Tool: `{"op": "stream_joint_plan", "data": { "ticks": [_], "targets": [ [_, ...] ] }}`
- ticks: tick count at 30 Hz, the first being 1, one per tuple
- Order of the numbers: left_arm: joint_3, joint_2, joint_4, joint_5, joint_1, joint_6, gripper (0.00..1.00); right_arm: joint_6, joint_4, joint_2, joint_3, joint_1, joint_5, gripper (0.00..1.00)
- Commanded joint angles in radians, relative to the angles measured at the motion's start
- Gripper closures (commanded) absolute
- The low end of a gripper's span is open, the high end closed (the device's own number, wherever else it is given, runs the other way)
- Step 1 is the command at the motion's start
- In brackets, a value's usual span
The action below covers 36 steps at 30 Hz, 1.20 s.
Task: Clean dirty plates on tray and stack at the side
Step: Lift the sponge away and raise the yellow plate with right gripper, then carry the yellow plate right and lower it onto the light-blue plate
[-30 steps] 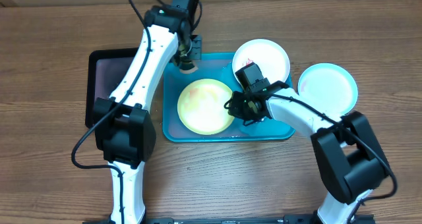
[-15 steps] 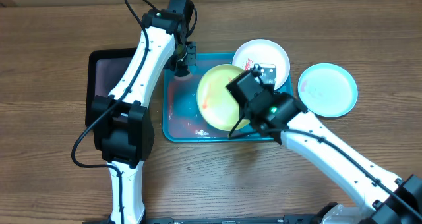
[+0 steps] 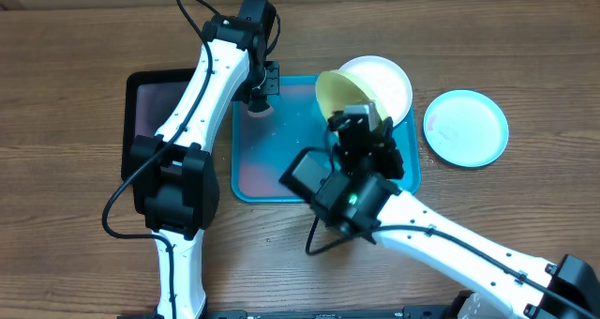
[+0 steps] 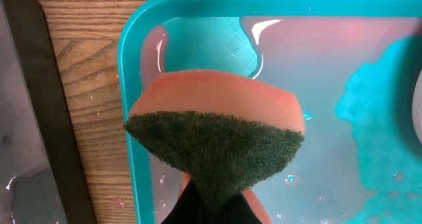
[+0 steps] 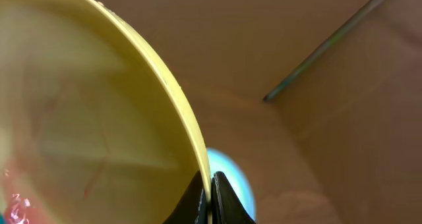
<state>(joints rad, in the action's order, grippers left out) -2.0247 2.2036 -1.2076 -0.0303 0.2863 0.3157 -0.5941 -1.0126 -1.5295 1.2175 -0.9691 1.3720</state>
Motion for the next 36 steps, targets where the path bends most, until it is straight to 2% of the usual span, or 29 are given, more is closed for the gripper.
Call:
{"op": "stream_joint_plan", "data": {
  "ticks": [1,16,19,22,26,28,32,36],
  "targets": [
    [0.003,-0.004,0.004,0.008,0.002,0.014,0.96,0.019,0.007,0.010,0.020,-0.041,0.201,0.96],
    [0.003,-0.004,0.003,0.009,0.002,0.014,0.96,0.019,0.004,0.010,0.020,-0.056,0.201,0.96],
    [0.003,-0.004,0.003,0.008,0.002,0.014,0.96,0.018,0.003,0.010,0.020,-0.056,0.150,0.96],
    [0.003,-0.004,0.002,0.008,0.002,0.014,0.96,0.006,-0.002,0.010,0.020,-0.047,-0.041,0.96],
    [0.003,-0.004,-0.002,0.008,0.002,0.014,0.96,-0.134,-0.049,0.010,0.019,0.007,-0.392,0.96],
    [0.003,-0.004,-0.001,0.009,0.002,0.014,0.96,-0.145,-0.047,0.009,0.019,0.059,-0.568,0.96],
    [0.003,-0.004,0.000,0.009,0.002,0.014,0.96,-0.047,0.000,0.010,0.019,0.219,-0.865,0.96],
    [0.003,-0.004,-0.001,0.008,0.002,0.014,0.96,0.090,0.069,0.010,0.019,0.462,-1.185,0.96]
  ]
}}
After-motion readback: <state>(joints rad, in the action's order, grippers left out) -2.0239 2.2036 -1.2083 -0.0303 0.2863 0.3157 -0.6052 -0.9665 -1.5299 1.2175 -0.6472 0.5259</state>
